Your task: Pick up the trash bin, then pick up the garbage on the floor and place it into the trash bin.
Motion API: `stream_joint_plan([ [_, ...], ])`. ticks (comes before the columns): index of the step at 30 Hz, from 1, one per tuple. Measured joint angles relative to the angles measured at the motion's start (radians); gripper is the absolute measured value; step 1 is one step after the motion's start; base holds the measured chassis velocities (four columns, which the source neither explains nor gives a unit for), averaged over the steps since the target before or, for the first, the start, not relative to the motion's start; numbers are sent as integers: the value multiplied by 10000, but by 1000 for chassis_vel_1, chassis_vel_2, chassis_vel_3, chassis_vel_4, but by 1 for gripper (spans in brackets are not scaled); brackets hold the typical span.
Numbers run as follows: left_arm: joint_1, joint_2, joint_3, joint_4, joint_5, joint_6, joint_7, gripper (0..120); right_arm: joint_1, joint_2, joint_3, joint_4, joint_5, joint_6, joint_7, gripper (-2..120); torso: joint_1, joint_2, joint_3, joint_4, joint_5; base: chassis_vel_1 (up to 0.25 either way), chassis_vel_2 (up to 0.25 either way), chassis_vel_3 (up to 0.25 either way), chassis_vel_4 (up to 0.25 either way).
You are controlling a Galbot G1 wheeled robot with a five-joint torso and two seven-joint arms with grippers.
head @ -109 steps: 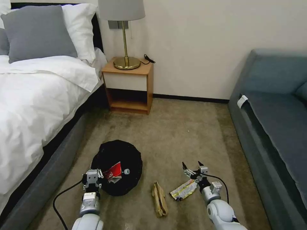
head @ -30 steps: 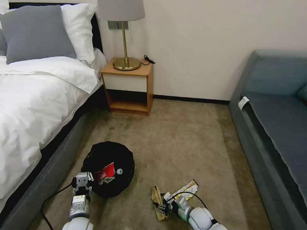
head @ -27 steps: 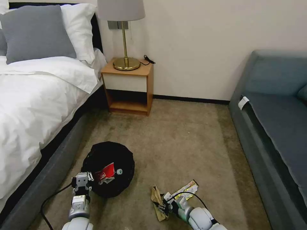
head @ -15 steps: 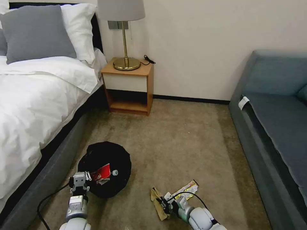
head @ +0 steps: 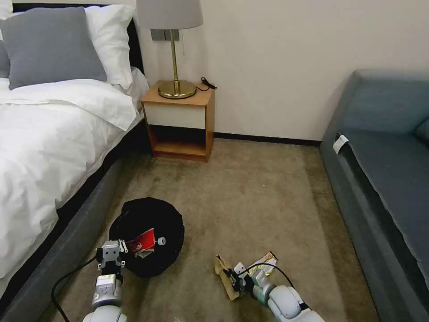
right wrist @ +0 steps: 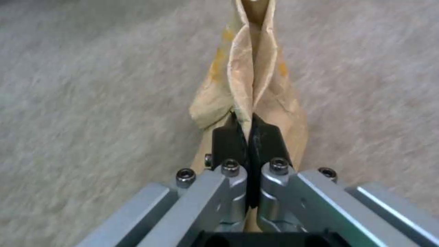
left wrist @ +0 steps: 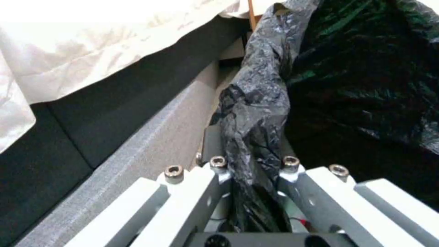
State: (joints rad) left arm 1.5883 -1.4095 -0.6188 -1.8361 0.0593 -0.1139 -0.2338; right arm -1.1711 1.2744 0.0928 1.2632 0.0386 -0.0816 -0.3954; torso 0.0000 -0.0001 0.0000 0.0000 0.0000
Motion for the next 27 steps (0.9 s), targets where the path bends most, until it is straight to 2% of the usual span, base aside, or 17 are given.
stream_joint_plan([
  [19, 199, 4, 99, -133, 116, -183, -11, 4, 455, 370, 992, 439, 557, 502, 381, 0, 0, 0, 0, 0, 0, 0, 0, 0, 0],
  [27, 297, -99, 344, -357, 310, -174, -15, 4, 645, 710, 1263, 1789, 1819, 467, 872, 0, 0, 0, 1, 0, 0, 0, 0, 0, 0],
])
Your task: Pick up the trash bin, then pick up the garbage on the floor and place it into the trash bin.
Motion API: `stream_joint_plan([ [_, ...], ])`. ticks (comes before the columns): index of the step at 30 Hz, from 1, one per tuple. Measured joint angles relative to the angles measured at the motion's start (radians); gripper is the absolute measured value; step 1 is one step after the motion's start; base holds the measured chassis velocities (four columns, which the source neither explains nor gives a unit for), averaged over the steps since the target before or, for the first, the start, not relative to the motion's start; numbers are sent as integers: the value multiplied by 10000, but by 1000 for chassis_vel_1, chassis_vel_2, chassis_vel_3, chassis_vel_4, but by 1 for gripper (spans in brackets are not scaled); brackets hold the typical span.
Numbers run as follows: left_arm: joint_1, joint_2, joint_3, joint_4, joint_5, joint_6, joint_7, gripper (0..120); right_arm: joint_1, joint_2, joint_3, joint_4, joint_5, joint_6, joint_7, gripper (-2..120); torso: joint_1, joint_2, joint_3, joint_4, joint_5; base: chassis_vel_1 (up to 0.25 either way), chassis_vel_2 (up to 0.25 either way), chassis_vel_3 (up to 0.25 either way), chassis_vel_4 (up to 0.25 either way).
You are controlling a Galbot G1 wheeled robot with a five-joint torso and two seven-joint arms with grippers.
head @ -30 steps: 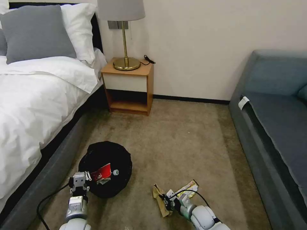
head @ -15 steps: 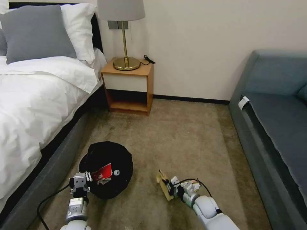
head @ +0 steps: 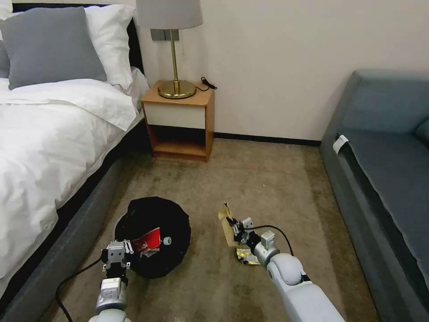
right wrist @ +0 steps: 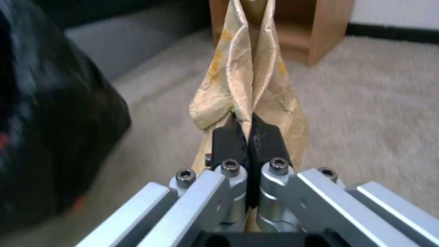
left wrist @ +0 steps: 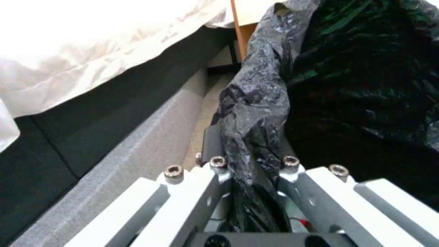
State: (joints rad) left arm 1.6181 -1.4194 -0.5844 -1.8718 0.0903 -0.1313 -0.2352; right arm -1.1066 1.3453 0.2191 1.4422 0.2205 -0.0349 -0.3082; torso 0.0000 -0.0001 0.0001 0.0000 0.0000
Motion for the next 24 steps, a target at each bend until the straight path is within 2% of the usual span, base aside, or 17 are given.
stream_joint_plan([
  [14, 144, -166, 176, -92, 186, -23, -61, 4, -77, 593, -1443, 1974, 2703, -78, 718, 0, 0, 1, -1, 0, -1, 0, 0, 0, 0],
  [24, 212, -294, 351, -267, 167, -29, -68, 4, -399, 1337, -2596, 2185, 2678, 225, 804, 0, 0, 0, -1, 0, -2, 0, 0, 0, 0],
])
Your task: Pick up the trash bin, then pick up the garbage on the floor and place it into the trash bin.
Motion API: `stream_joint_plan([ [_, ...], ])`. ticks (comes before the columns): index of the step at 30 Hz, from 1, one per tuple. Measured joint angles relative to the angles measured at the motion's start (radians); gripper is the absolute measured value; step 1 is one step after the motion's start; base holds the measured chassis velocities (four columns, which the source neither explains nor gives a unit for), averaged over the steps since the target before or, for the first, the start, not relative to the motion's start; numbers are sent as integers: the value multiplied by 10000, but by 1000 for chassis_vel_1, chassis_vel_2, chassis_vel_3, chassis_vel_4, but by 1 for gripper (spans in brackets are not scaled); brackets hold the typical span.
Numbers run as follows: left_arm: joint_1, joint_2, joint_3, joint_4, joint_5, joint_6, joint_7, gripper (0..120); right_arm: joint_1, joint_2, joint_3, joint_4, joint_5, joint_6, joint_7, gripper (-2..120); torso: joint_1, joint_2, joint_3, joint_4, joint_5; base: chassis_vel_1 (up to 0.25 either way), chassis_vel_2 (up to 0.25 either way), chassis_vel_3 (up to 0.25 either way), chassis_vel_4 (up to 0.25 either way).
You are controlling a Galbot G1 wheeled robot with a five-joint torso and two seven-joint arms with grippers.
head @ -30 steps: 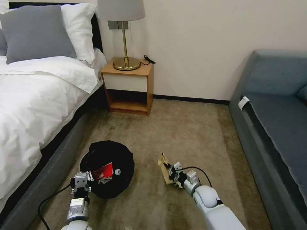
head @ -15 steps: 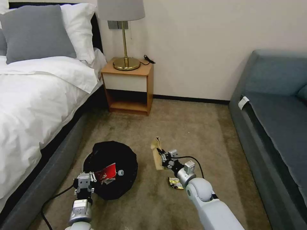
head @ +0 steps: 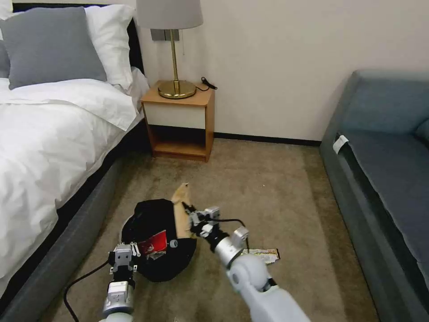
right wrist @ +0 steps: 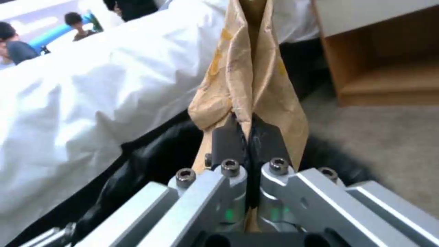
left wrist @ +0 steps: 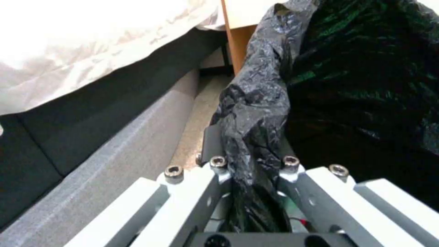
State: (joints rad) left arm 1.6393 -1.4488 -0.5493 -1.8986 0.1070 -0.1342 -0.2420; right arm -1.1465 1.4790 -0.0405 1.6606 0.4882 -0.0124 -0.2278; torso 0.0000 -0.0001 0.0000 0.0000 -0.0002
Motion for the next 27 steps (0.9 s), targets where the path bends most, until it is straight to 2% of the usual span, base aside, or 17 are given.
stream_joint_plan([
  [3, -11, -52, 23, -99, -53, 14, 2, 4, -38, 402, -257, -390, -268, 237, -21, 0, 0, 0, 0, 0, -1, 0, 0, 0, 0],
  [4, -12, -70, 47, -129, -59, 28, 1, 4, -14, 510, -271, -550, -384, 326, -22, 0, 0, 0, 0, 7, -13, 0, 0, 0, 0],
  [10, 17, -84, 103, -257, -80, 66, 4, 4, 77, 815, -275, -1345, -866, 730, -129, 0, 0, 0, -1, 11, -39, 0, 0, 0, 0],
  [14, 137, -67, 136, -416, -88, 76, 4, 4, 166, 838, -201, -1804, -1060, 869, -172, 0, 0, 0, 0, 4, -36, 0, 0, 0, 0],
  [15, 147, -64, 203, -471, -86, 110, 3, 4, 207, 838, -168, -2101, -1254, 928, -186, 0, 0, 0, 0, 1, -19, 0, 0, 0, 0],
  [20, 83, -64, 232, -470, -81, 145, 5, 4, 226, 837, -155, -2224, -1340, 932, -185, 0, 0, 0, 0, -2, -8, 0, 0, 0, 0],
  [23, 20, -45, 231, -360, -84, 151, 7, 4, 239, 838, -125, -2252, -1361, 902, -178, 14, 0, 0, 0, -3, 1, 0, 0, 0, 0],
  [27, -23, -39, 226, -264, -88, 151, 7, 4, 253, 819, -98, -2255, -1378, 874, -173, 23, 0, 0, 1, -3, 13, 0, 0, 0, 0],
])
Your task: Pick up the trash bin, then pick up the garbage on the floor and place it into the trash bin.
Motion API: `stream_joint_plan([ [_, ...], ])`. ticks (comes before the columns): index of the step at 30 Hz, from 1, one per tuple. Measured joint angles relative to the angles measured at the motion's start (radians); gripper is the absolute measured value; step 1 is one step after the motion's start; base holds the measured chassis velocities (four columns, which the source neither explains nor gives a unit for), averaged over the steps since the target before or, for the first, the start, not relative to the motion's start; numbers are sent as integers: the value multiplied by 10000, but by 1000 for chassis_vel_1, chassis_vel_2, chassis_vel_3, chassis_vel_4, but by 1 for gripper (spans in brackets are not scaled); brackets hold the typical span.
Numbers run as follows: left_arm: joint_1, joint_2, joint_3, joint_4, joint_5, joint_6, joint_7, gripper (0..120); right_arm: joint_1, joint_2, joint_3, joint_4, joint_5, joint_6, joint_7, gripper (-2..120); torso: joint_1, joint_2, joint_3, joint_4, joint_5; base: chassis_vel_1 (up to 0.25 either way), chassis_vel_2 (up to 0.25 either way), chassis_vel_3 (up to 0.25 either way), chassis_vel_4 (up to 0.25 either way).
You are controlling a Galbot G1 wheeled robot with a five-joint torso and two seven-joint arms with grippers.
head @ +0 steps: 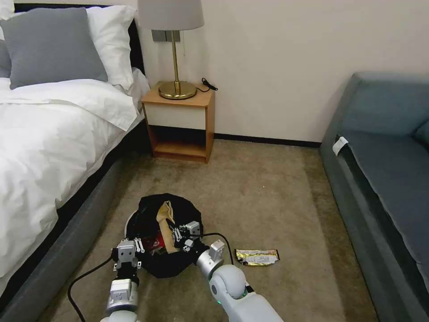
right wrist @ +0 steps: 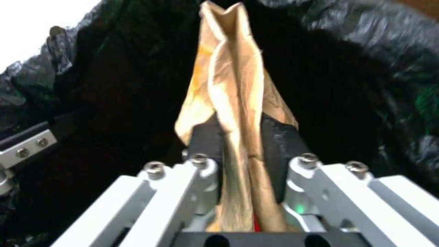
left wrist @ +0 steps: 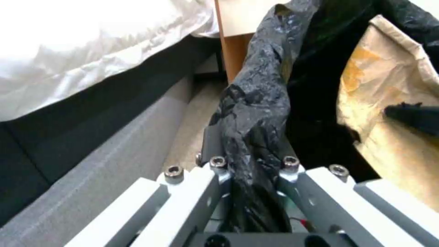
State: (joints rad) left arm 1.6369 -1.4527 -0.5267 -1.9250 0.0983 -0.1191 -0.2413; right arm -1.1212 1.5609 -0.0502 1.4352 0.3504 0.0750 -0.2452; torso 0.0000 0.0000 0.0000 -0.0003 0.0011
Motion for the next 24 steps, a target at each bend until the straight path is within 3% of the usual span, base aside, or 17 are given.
stream_joint_plan([
  [2, -61, 3, -12, 74, -6, -5, 0, 4, 14, -64, 7, -3, -50, -18, 0, 35, 0, 0, 0, 0, 31, 0, 0, 0, 0],
  [5, -127, 9, -40, 132, -21, -6, 1, 4, 34, -114, 6, -2, -64, -31, 3, 44, 0, 0, 0, -3, 42, 0, 0, 0, 0],
  [7, -187, 26, -75, 174, -40, -7, 2, 4, 43, -180, 5, 2, -68, -53, 9, 55, 0, 0, 0, -3, 20, 0, 0, 0, 0],
  [11, -224, 42, -95, 209, -59, -7, 6, 4, 64, -246, -2, 13, -69, -64, 11, 64, 0, 0, 0, -3, 12, 0, 0, 0, 0],
  [14, -278, 62, -134, 282, -80, -7, 9, 4, 135, -418, 39, 22, -67, -65, 15, 80, 0, 0, 0, 1, -1, 0, 0, 0, 0],
  [17, -307, 76, -168, 338, -86, -7, 11, 4, 181, -582, 82, 36, -49, -66, 15, 90, 0, 0, 0, 1, -5, 0, 0, 0, 0],
  [24, -386, 111, -245, 517, -97, -7, 16, 4, 278, -1163, 268, 128, 56, -111, 16, 100, 0, 0, 0, 2, -8, 0, 0, 0, 0],
])
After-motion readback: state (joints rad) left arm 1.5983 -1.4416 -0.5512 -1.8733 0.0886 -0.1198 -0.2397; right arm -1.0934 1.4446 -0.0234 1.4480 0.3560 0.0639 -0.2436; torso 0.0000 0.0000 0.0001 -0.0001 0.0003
